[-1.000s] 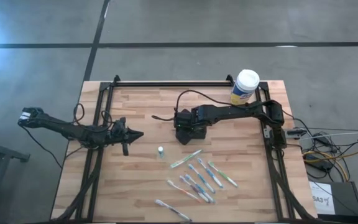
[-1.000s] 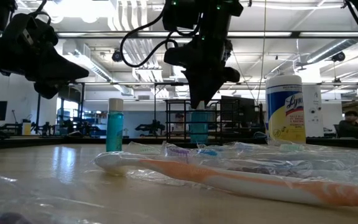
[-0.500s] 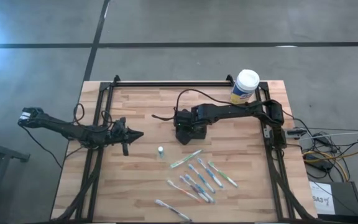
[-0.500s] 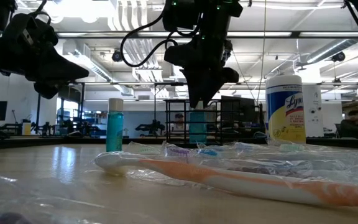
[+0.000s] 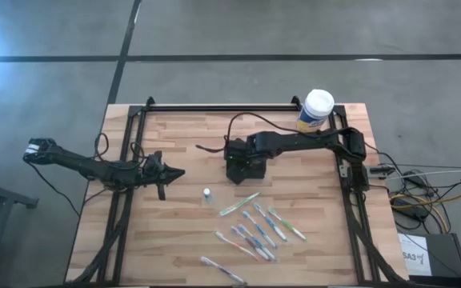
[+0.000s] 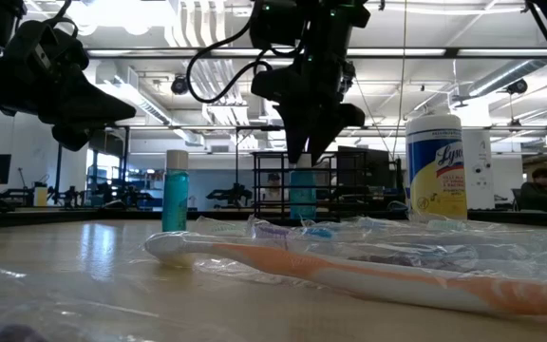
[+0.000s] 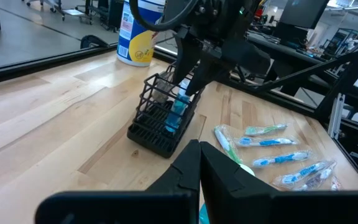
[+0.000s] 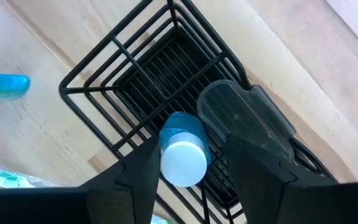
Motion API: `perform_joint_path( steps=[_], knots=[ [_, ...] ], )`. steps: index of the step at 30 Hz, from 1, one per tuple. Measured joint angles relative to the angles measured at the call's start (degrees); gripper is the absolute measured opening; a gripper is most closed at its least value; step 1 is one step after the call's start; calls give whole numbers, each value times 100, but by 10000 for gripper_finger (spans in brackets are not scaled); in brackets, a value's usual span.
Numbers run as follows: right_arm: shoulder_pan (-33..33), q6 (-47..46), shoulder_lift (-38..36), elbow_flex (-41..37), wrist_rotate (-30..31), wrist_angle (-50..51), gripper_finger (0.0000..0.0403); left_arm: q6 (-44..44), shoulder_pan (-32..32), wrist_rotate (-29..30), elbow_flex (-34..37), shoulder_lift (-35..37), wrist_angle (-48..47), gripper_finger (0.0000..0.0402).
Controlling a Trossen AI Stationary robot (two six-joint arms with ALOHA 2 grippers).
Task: Pick & Place toothbrushing station
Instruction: Put the bottom blue mouthwash into the black wire organizer, then put the blue mouthwash into the black wire organizer
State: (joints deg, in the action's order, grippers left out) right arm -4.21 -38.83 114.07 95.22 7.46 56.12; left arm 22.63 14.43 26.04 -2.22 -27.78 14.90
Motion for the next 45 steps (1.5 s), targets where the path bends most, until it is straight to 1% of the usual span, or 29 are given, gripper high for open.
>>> perform_joint_path(
  steps=[11, 15, 17, 19, 21, 24, 26, 28, 30, 33, 37, 40, 43, 45],
  knots=[
    [-13, 71, -277, 81, 0, 26, 178, 4, -1, 0, 0, 1, -9, 7],
    [-8, 458, -379, 246, 110, 38, 178, 4, -1, 0, 0, -1, -54, 7],
    [58, 815, -494, 337, 407, 14, 175, -8, 1, 0, 2, -1, -72, 7],
    [220, 1293, -682, 383, 832, -118, 171, -19, -1, 0, 2, -1, -72, 7],
    [439, 1685, -963, 380, 1226, -343, 166, -67, 0, 1, 2, -1, -72, 7],
    [817, 2038, -1437, 329, 1857, -636, 155, -228, 1, 0, 2, -1, -87, 7],
    [1064, 2420, -1785, 255, 2098, -822, 147, -382, -1, 1, 2, -1, -97, 7],
    [1298, 2772, -2174, 90, 2124, -1072, 138, -494, 1, 2, 2, -8, -112, 7],
    [1520, 3003, -2579, -153, 2121, -1496, 128, -503, 1, 0, 2, -10, -138, 7],
    [1778, 3302, -3252, -718, 2039, -2338, 109, -516, 1, 0, 2, -12, -144, 7],
    [1894, 3704, -4300, -1801, 1745, -3507, 79, -638, 0, 0, 2, -12, -143, 7],
    [1748, 3596, -5041, -2745, 1572, -4179, 53, -930, 1, -80, 2, -7, -108, 7],
    [1433, 3456, -5699, -3531, 1029, -4366, 29, -1407, 1, -199, 9, -1, 168, 7],
    [1312, 3571, -6089, -4026, 737, -4740, 16, -1641, -1, -284, -9, 0, 262, 7]
  ],
)
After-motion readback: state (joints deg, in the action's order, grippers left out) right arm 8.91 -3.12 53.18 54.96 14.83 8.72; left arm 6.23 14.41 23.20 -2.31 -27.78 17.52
